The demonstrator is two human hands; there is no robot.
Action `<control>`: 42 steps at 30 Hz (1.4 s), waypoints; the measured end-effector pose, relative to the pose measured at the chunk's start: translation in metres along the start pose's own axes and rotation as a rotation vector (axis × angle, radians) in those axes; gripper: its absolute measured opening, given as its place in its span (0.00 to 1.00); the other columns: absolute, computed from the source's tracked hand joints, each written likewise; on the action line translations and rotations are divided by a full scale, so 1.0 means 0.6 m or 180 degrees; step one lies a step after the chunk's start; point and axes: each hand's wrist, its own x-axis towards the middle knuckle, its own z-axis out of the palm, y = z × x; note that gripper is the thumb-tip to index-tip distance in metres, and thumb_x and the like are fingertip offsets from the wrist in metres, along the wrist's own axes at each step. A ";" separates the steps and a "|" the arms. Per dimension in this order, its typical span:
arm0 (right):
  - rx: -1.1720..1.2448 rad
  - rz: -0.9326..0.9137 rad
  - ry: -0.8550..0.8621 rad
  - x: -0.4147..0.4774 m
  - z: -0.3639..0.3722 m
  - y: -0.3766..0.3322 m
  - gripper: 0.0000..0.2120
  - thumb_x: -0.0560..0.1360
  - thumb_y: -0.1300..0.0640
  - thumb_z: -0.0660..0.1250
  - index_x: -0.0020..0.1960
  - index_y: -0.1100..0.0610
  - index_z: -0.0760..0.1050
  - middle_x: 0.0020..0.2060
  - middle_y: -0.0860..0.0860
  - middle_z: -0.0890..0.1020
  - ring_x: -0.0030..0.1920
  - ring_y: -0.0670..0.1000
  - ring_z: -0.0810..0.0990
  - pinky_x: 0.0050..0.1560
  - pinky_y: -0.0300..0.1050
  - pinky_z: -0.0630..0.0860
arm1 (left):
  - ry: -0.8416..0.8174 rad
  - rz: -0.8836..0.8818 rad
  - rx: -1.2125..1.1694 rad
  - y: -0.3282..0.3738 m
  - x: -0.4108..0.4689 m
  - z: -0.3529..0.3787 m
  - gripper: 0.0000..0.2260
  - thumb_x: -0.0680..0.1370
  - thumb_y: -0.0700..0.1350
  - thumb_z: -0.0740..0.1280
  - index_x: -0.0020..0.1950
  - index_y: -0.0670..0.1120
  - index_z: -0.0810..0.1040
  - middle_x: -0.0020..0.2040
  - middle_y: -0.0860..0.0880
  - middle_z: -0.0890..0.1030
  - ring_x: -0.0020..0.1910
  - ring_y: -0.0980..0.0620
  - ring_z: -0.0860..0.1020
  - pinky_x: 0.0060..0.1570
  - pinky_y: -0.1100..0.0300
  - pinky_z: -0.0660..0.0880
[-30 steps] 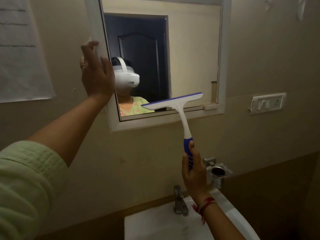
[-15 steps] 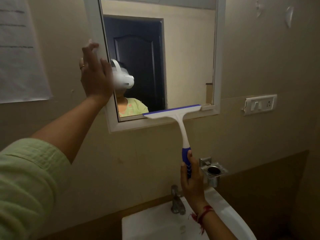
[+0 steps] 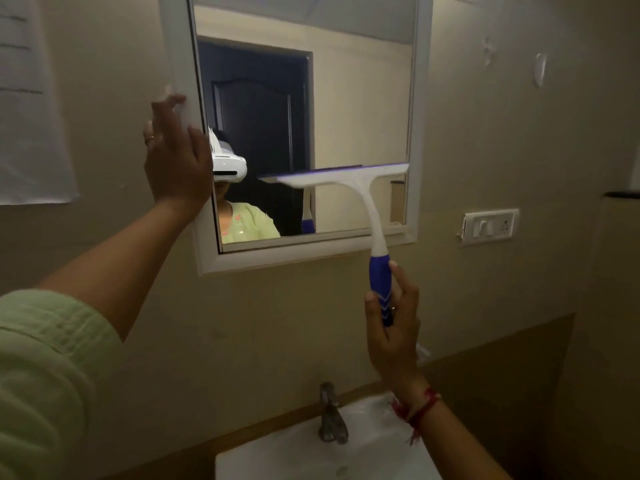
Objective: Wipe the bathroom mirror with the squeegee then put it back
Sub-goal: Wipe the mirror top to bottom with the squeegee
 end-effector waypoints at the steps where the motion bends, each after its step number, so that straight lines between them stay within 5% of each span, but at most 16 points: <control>1: -0.0027 -0.0086 0.0066 0.025 -0.005 -0.010 0.20 0.77 0.54 0.59 0.67 0.44 0.59 0.44 0.40 0.77 0.29 0.42 0.75 0.27 0.30 0.71 | 0.0004 -0.0008 -0.0006 0.000 0.000 0.000 0.16 0.77 0.41 0.54 0.64 0.39 0.65 0.62 0.43 0.74 0.55 0.42 0.73 0.46 0.62 0.63; 5: -0.0030 -0.0263 0.0189 0.123 -0.024 -0.048 0.20 0.78 0.56 0.59 0.66 0.42 0.59 0.52 0.34 0.76 0.35 0.47 0.79 0.29 0.38 0.78 | 0.0016 0.0005 -0.0031 0.000 0.000 0.002 0.17 0.77 0.42 0.54 0.66 0.41 0.65 0.64 0.43 0.73 0.56 0.40 0.73 0.47 0.54 0.69; 8: -0.0207 -0.0554 -0.0031 0.195 -0.043 -0.059 0.18 0.78 0.52 0.57 0.67 0.45 0.58 0.46 0.43 0.78 0.30 0.47 0.76 0.26 0.46 0.77 | 0.0003 -0.0023 0.0002 -0.001 0.001 0.003 0.19 0.78 0.41 0.54 0.69 0.44 0.63 0.65 0.42 0.72 0.57 0.39 0.72 0.47 0.47 0.72; 15: -0.0710 -0.1261 -0.0103 0.367 -0.067 -0.072 0.18 0.80 0.55 0.54 0.68 0.48 0.56 0.41 0.51 0.77 0.26 0.44 0.75 0.26 0.31 0.73 | -0.0031 0.0031 0.0097 -0.008 0.005 0.009 0.23 0.77 0.45 0.52 0.73 0.49 0.58 0.68 0.41 0.70 0.58 0.35 0.71 0.48 0.41 0.72; 18: -0.0966 -0.1333 0.0014 0.419 -0.059 -0.089 0.19 0.80 0.53 0.53 0.70 0.48 0.55 0.47 0.56 0.79 0.29 0.42 0.76 0.30 0.28 0.74 | -0.0036 0.0121 0.0117 -0.006 0.003 0.007 0.22 0.78 0.43 0.54 0.73 0.48 0.59 0.63 0.38 0.73 0.54 0.35 0.73 0.41 0.44 0.72; 24: -0.1093 -0.1159 0.0205 0.483 -0.026 -0.124 0.24 0.81 0.54 0.52 0.75 0.56 0.53 0.46 0.59 0.77 0.35 0.46 0.74 0.41 0.51 0.79 | 0.0015 0.0191 0.0079 -0.003 0.002 0.006 0.22 0.78 0.35 0.59 0.71 0.45 0.62 0.58 0.36 0.76 0.51 0.36 0.73 0.39 0.52 0.67; 27: -0.0974 -0.1049 0.0238 0.505 -0.008 -0.122 0.23 0.81 0.57 0.54 0.74 0.57 0.54 0.43 0.50 0.75 0.36 0.43 0.73 0.45 0.49 0.78 | 0.0000 0.0148 0.0039 -0.003 0.002 0.005 0.22 0.78 0.35 0.59 0.71 0.46 0.61 0.60 0.37 0.75 0.53 0.36 0.73 0.40 0.48 0.70; 34: -0.0829 -0.0938 0.0515 0.520 0.029 -0.112 0.24 0.80 0.56 0.57 0.74 0.56 0.56 0.59 0.58 0.76 0.50 0.56 0.79 0.55 0.53 0.78 | -0.0015 0.0195 0.0068 -0.004 0.004 0.006 0.22 0.78 0.35 0.58 0.71 0.45 0.61 0.60 0.36 0.74 0.52 0.35 0.72 0.40 0.49 0.68; 38: -0.0628 -0.0879 0.0524 0.532 0.039 -0.113 0.23 0.79 0.57 0.60 0.73 0.56 0.59 0.64 0.56 0.74 0.57 0.54 0.77 0.57 0.42 0.76 | -0.0002 0.0199 0.0082 0.000 0.003 0.004 0.20 0.78 0.40 0.55 0.71 0.45 0.62 0.59 0.36 0.75 0.51 0.36 0.72 0.39 0.49 0.68; 42: -0.0399 -0.0796 0.0441 0.539 0.048 -0.118 0.24 0.79 0.58 0.59 0.74 0.55 0.57 0.62 0.54 0.74 0.52 0.55 0.78 0.55 0.52 0.79 | -0.0006 0.0238 0.0088 0.001 0.004 0.005 0.20 0.78 0.35 0.58 0.71 0.43 0.63 0.56 0.36 0.75 0.49 0.37 0.73 0.38 0.53 0.65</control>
